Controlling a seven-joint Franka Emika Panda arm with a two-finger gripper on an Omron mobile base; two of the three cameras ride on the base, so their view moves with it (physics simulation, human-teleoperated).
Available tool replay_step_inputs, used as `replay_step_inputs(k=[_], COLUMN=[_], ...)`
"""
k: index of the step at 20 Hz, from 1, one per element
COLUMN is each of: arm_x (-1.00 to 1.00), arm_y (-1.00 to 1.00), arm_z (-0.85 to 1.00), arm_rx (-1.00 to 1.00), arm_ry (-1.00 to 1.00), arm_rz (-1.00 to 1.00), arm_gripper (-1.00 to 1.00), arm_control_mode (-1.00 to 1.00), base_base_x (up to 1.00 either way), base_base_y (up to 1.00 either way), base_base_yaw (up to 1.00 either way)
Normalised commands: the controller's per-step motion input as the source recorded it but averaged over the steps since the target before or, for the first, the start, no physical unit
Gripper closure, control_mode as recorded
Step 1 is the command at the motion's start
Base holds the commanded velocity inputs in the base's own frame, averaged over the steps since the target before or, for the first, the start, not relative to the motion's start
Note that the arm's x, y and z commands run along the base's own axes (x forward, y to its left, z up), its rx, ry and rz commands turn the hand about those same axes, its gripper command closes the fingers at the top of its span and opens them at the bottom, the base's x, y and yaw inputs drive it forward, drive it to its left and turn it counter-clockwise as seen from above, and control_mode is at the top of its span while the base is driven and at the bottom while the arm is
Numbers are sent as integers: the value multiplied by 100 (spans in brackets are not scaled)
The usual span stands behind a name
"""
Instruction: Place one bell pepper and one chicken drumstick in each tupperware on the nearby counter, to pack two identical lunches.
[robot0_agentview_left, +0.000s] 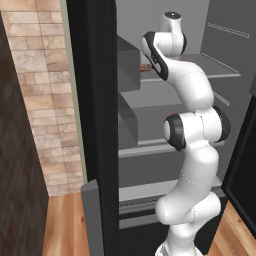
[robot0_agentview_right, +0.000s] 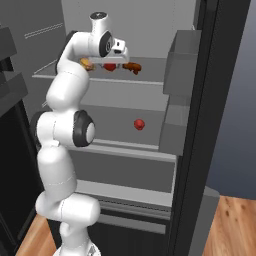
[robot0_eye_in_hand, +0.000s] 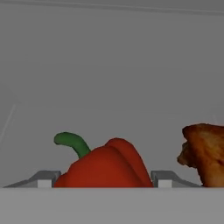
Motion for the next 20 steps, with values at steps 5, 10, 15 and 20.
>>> replay_step_inputs(k=[5, 10, 15, 20], arm_x=[-4, -93, -100, -100], arm_y=[0, -2, -9, 0], arm_z=[-12, -15, 0, -20], arm_rx=[0, 0, 0, -1], arm_ry=[-1, -1, -6, -13], arm_rz=[0, 0, 0, 1], arm_gripper=[100, 100, 100, 100], arm_control_mode=[-100, -100, -100, -100], base_base_x=[0, 0, 0, 0], base_base_y=[0, 0, 0, 0], base_base_yaw=[0, 0, 0, 0])
